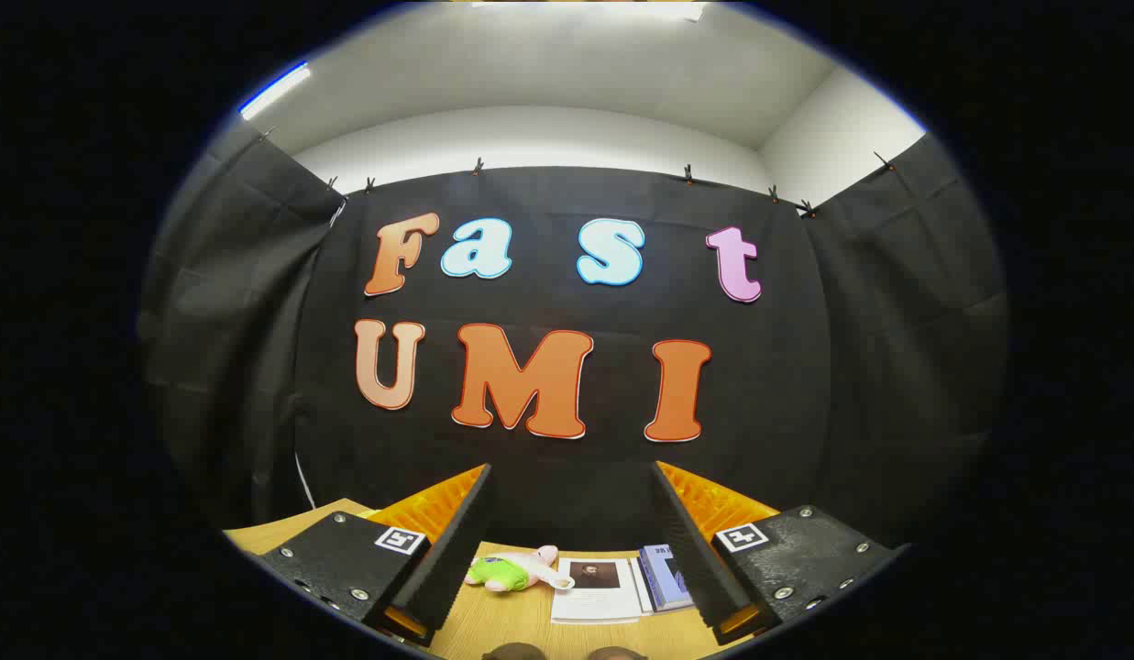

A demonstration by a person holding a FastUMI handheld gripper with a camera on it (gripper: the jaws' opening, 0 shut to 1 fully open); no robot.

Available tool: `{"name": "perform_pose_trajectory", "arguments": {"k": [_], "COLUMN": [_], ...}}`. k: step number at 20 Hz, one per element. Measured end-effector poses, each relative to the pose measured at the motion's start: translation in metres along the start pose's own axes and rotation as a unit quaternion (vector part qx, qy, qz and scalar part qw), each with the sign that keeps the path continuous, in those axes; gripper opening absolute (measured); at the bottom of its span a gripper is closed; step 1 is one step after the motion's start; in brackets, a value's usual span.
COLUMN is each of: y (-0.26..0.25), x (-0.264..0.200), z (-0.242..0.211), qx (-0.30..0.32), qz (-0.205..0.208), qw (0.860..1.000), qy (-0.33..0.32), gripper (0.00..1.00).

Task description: Open the storage box then place both shoes into the box .Put the left shoe in first, then the right shoe, with the right side of both shoes facing outward in a uniform manner.

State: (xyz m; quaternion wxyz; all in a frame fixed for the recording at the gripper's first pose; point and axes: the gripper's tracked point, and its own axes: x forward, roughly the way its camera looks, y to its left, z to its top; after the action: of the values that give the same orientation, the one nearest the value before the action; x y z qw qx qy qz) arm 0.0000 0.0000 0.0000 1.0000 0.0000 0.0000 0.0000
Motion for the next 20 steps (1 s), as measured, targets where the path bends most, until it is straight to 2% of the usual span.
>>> {"name": "perform_pose_trajectory", "arguments": {"k": [16, 20], "y": [0.019, 0.034], "x": [0.008, 0.009], "z": [-0.02, -0.031], "qx": [0.012, 0.017], "qz": [0.024, 0.046], "qw": [0.998, 0.997], "qy": [0.048, 0.066], "gripper": [0.99, 0.99]}}
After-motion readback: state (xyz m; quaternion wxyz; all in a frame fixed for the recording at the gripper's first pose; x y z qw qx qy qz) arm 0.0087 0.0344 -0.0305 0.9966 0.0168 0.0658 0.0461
